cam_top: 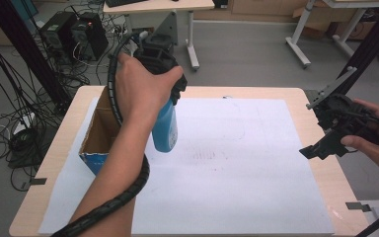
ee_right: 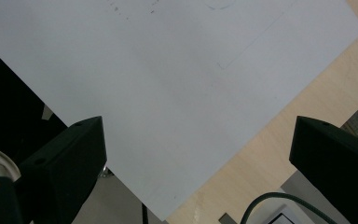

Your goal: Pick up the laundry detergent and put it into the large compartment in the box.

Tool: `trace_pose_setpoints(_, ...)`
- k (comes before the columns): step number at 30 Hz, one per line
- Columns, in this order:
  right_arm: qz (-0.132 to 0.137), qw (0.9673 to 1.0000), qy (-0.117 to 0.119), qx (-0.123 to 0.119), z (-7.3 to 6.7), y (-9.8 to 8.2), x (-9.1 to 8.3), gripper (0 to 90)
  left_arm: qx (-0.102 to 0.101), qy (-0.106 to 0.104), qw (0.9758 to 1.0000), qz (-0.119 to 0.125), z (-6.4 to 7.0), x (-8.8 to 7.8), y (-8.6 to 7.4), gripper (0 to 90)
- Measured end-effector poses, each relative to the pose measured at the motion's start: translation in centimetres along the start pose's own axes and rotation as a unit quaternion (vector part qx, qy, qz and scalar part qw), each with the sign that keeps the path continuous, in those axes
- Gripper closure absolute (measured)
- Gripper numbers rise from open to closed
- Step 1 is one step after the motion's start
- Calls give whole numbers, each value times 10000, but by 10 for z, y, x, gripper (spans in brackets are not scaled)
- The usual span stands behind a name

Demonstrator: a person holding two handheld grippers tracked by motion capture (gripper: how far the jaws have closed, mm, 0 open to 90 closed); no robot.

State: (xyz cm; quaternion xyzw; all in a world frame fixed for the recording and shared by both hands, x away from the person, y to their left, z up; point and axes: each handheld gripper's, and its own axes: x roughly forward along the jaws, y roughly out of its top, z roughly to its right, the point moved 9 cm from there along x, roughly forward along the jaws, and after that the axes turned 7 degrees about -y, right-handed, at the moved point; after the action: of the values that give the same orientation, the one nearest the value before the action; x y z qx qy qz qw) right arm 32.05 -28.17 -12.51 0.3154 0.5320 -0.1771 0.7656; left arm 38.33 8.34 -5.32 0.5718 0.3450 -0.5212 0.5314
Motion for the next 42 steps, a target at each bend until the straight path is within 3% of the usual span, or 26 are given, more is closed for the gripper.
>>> trace_pose_setpoints(4, -32, 10000, -38, -27, 0, 7, -2, 37, -134, 2, 9998, 131, -15, -22, 1, 381)
trace_pose_setpoints(11, -14, 9999, -77, -70, -1, 17, -5, 36, -284, 86, 9992, 267, -32, -45, 4, 382)
trace_pose_setpoints(12, -15, 9999, -77, -106, -2, 21, -4, 36, -328, 86, 9990, 284, -40, -51, 5, 382)
trace_pose_setpoints(23, -102, 9997, -87, -210, -4, 41, 0, 36, -705, 126, 9960, 528, -78, -73, 5, 382)
trace_pose_setpoints(25, -128, 9996, -101, -236, -3, 44, 0, 37, -817, 149, 9948, 586, -91, -77, 3, 381)
trace_pose_setpoints(36, -143, 9994, -145, -272, -4, 56, 5, 37, -1055, 351, 9926, 479, -119, -70, -3, 382)
trace_pose_setpoints(42, -174, 9990, -185, -375, -11, 63, 7, 37, -1145, 348, 9919, 418, -138, -55, -8, 382)
